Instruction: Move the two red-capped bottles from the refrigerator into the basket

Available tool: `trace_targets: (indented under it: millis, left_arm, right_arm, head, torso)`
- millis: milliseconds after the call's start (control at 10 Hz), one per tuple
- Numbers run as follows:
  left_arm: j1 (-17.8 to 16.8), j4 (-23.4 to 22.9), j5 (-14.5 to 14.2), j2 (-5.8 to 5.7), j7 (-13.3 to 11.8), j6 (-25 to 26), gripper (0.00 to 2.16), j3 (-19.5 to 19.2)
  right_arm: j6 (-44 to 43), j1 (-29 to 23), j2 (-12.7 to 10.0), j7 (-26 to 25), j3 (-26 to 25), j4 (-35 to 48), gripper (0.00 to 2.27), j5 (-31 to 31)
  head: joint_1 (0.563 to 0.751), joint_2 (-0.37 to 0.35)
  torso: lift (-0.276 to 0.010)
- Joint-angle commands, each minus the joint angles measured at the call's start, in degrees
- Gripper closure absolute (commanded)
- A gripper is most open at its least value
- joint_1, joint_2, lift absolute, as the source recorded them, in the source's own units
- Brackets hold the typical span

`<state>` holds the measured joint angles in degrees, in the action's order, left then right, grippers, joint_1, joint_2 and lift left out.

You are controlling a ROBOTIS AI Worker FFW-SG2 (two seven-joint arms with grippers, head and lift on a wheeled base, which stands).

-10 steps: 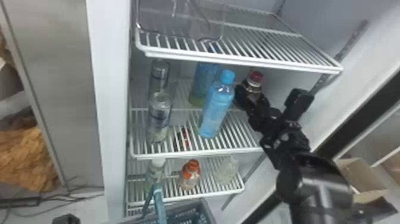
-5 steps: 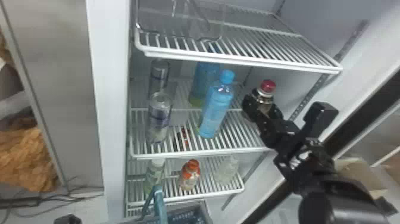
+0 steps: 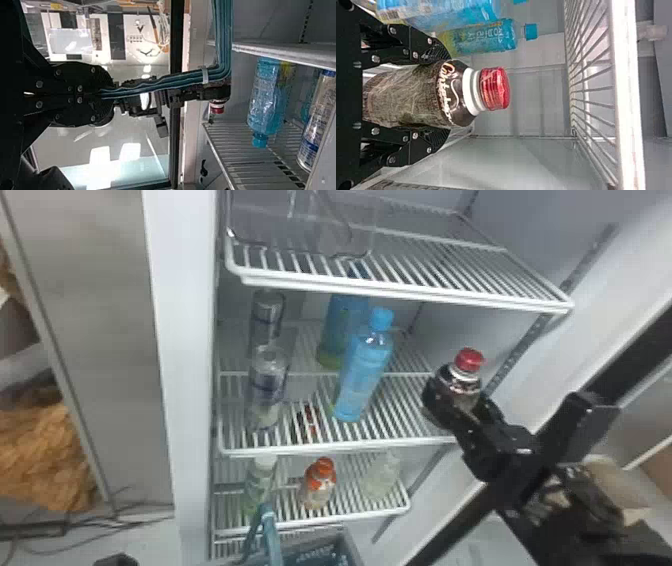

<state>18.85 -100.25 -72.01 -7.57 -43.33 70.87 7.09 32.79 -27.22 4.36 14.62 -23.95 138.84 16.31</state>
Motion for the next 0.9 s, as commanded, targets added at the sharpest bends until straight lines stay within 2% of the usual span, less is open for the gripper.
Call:
trace_targets:
  millis: [0, 500, 600, 800]
  left_arm:
    - [-0.1, 0.1, 0.0, 0.01, 0.0, 0.0, 1.20, 0.0]
    - [-0.1, 0.2, 0.0, 0.01, 0.0, -0.4, 1.20, -0.1]
    - [0.0, 0.2, -0.1, 0.01, 0.0, -0.6, 1.20, -0.2]
    - [0.0, 0.3, 0.0, 0.01, 0.0, -0.7, 1.20, -0.3]
  right_arm:
    - [1.1, -4.0, -0.4, 0.5, -1.2, 4.2, 1.28, 1.1]
    - [7.4, -16.8, -3.5, 4.5, -8.7, 16.9, 1.28, 2.5]
    - [9.1, -18.8, -4.3, 5.2, -9.5, 18.6, 1.28, 2.8]
    - [13.3, -22.6, -4.4, 7.0, -9.5, 21.7, 1.28, 4.4]
  head:
    - [0.695, -0.350]
    - [0.695, -0.350]
    - [0.695, -0.350]
    - [0.695, -0.350]
  torso:
    - [0.000]
    - [0.000]
    - [0.000]
    - [0.000]
